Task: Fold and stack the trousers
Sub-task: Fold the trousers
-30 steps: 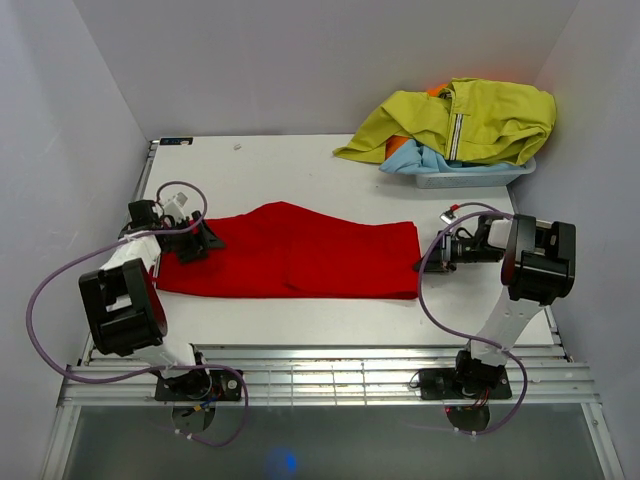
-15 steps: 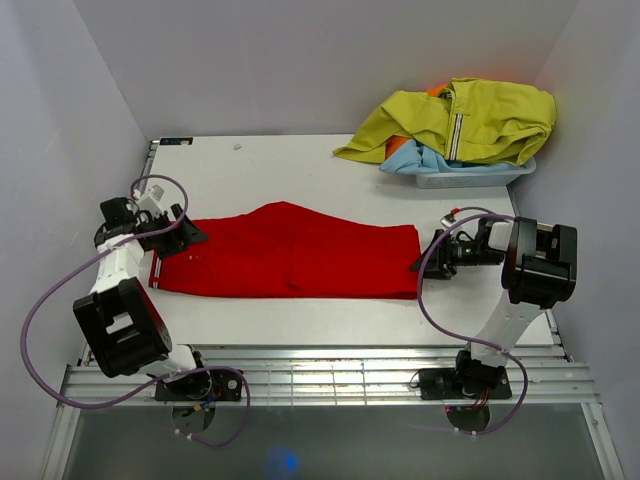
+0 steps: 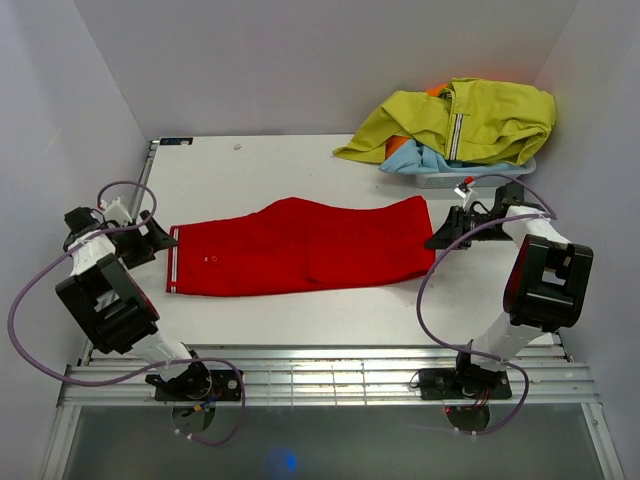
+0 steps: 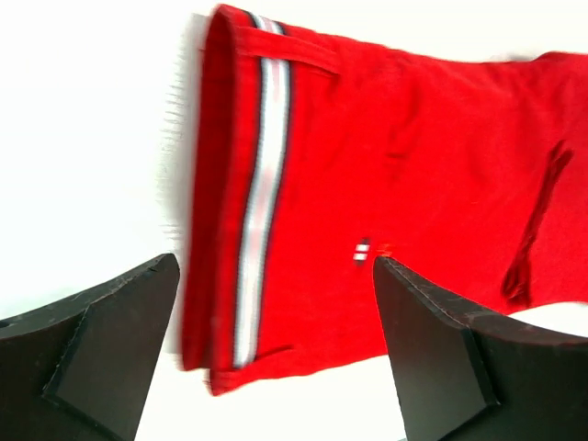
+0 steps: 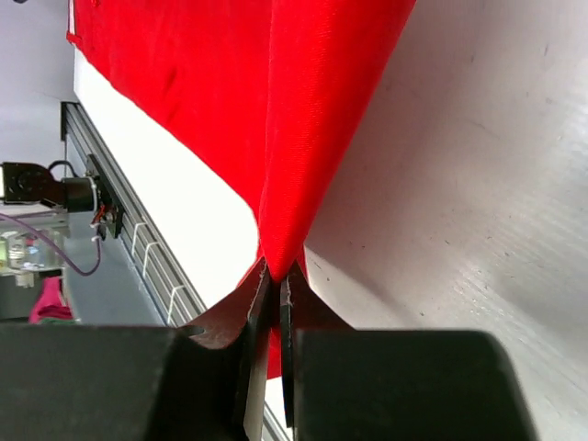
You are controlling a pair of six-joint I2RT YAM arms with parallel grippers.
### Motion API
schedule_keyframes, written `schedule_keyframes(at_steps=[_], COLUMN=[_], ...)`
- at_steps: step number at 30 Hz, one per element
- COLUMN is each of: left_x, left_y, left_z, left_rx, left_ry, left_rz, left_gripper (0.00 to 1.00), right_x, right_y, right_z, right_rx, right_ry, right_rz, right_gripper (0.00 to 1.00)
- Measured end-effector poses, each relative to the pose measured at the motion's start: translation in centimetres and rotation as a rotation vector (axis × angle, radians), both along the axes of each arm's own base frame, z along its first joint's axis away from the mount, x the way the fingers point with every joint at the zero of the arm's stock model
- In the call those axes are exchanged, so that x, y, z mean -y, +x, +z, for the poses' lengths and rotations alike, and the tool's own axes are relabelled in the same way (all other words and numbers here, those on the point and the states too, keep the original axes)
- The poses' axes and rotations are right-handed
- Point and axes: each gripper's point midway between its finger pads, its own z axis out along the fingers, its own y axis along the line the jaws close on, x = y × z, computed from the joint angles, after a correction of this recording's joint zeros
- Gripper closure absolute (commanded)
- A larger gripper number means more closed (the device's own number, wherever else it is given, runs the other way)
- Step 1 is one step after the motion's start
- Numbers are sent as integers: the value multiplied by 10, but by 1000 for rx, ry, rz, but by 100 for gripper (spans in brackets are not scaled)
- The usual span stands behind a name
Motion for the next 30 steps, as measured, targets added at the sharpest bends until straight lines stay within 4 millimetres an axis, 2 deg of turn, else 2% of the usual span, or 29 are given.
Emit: schedule_keyframes(at_steps=[4,9,14,15,16,18,19,21,22,25,26,30], left_x=[-3,7,26,31,36,44,48,55,58,68,70,77], left_y=[-1,-4,-11,-14,-15,-17,-17,-17,-17,-18,-18,-19], left_z=[-17,-36,-54,-56,-56,-54,-54,-53,-52,-53,-53,-53], left_rx=[-30,-49,-62,-64,-62,-58,-55,-49,-46,-48,-47,-48], left_ry=[1,-78,-187,-209,-229,-259,-268,-284,-291,-312,-316,-327], left_rz=[-23,-75,-121,-129,-136,-151,-161,-180,-189,-207,-215,-229], left_gripper=[4,20,31,34,42,53,62,70,79,92,100,100], right_x=[4,6,3,2,0,-5,-9,-20,-28,-55,-66,-116], right_y=[3,-1,12,15,17,20,21,23,24,24,23,16], right_z=[18,32,66,73,81,94,99,108,113,123,125,131], right_rx=[43,17,59,69,78,98,108,129,143,177,188,217], right_ry=[-20,-13,34,45,54,68,73,79,80,79,74,71], right_rz=[5,10,2,-3,-5,-7,-5,7,19,68,90,185], right_gripper=[92,92,92,92,92,92,92,92,92,92,92,92])
